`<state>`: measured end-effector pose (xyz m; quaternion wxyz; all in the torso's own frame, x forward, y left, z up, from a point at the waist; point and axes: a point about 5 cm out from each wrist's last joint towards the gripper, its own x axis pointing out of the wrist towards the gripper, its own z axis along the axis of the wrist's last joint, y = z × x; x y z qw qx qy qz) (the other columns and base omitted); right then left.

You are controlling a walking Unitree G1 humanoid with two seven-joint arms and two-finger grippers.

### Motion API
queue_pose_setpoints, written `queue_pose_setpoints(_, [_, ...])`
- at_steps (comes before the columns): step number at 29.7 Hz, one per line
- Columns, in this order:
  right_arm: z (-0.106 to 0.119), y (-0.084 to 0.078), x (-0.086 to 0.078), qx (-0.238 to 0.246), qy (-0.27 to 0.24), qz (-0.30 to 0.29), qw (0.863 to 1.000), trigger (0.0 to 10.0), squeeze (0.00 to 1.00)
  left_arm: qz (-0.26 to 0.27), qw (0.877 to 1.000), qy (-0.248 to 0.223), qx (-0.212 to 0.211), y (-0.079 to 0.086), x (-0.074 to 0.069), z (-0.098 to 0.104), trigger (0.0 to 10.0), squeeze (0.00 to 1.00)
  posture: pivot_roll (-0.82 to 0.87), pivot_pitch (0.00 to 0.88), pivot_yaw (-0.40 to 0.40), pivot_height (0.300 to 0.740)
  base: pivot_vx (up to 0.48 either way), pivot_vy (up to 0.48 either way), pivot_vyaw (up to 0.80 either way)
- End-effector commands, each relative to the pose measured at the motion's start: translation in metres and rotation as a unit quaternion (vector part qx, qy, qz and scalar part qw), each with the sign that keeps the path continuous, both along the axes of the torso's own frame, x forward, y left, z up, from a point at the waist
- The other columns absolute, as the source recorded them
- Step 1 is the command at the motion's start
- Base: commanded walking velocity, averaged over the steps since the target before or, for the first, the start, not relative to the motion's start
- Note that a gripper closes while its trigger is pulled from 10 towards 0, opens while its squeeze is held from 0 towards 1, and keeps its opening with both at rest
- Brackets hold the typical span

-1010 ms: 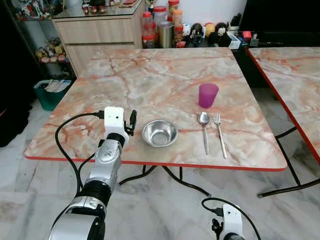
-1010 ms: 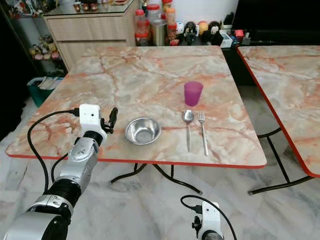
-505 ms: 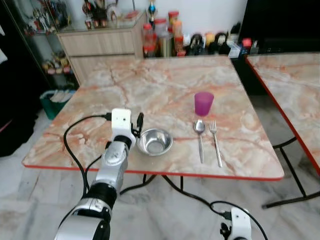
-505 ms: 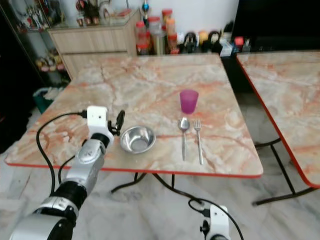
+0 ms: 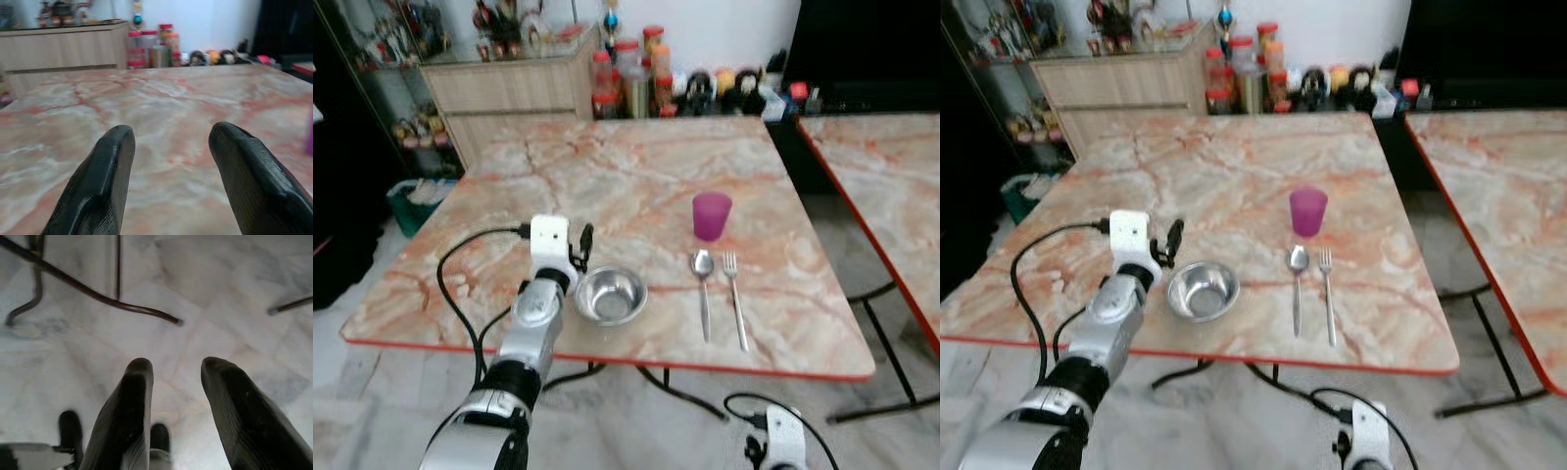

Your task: Setting the table

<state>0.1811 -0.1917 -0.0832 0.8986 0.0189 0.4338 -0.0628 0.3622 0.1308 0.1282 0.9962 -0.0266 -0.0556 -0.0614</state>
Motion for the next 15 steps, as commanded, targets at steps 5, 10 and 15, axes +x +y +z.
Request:
queue_pose_setpoints(5, [0.001,0.007,0.004,0.007,-0.004,0.011,1.0,10.0,0.0,-0.036,0.994,0.071,-0.076,0.002,-0.003,-0.018,10.0,0.0,0.04,0.0,0.051,0.74,0.099,0.0,0.0])
queue_pose_setpoints(10, [0.001,0.007,0.004,0.008,-0.003,0.013,1.0,10.0,0.0,-0.039,0.992,0.081,-0.083,0.002,-0.005,-0.021,10.0,0.0,0.04,0.0,0.048,0.74,0.0,0.0,0.0])
queue_pose_setpoints(15, [0.0,0.007,0.002,0.008,0.0,0.012,1.0,10.0,0.0,-0.034,0.993,0.091,-0.072,0.002,-0.003,-0.021,10.0,0.0,0.04,0.0,0.041,0.74,0.0,0.0,0.0])
